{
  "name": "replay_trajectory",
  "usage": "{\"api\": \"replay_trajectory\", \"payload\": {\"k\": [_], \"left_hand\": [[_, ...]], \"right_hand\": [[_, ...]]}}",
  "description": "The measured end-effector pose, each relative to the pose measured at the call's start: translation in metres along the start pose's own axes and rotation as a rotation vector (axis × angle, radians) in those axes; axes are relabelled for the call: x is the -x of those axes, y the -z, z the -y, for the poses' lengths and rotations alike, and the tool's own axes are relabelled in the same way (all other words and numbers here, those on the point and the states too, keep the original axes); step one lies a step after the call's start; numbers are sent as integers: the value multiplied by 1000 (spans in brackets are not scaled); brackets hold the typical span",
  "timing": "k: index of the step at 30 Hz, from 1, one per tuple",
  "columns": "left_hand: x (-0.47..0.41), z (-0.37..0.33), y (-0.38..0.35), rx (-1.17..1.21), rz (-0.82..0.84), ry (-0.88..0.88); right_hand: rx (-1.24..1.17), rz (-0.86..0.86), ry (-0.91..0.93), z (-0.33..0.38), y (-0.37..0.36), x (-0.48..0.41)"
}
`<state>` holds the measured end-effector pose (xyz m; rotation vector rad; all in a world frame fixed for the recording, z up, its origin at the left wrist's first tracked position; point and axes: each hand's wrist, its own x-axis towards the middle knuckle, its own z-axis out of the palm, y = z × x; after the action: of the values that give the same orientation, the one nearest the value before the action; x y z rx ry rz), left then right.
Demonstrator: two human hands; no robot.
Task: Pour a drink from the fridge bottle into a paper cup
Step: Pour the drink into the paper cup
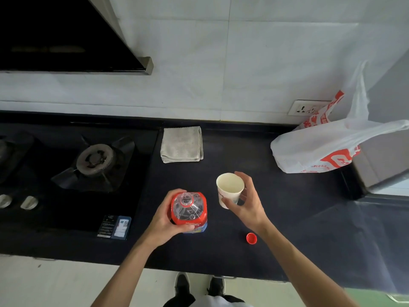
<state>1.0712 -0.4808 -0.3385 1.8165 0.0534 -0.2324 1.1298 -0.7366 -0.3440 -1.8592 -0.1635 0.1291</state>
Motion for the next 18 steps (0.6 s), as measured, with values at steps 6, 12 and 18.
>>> {"api": "replay_trajectory", "payload": {"k": [6, 12, 18], "left_hand": [[-10, -12, -3, 44, -56, -55], [-27, -53, 11, -44, -31, -134], [-47, -112, 29, -301, 47, -243]], "right_hand": [[7, -23, 61, 25, 21, 2], [64, -13, 142, 51, 49, 0], [151, 45, 211, 78, 69, -13]]}}
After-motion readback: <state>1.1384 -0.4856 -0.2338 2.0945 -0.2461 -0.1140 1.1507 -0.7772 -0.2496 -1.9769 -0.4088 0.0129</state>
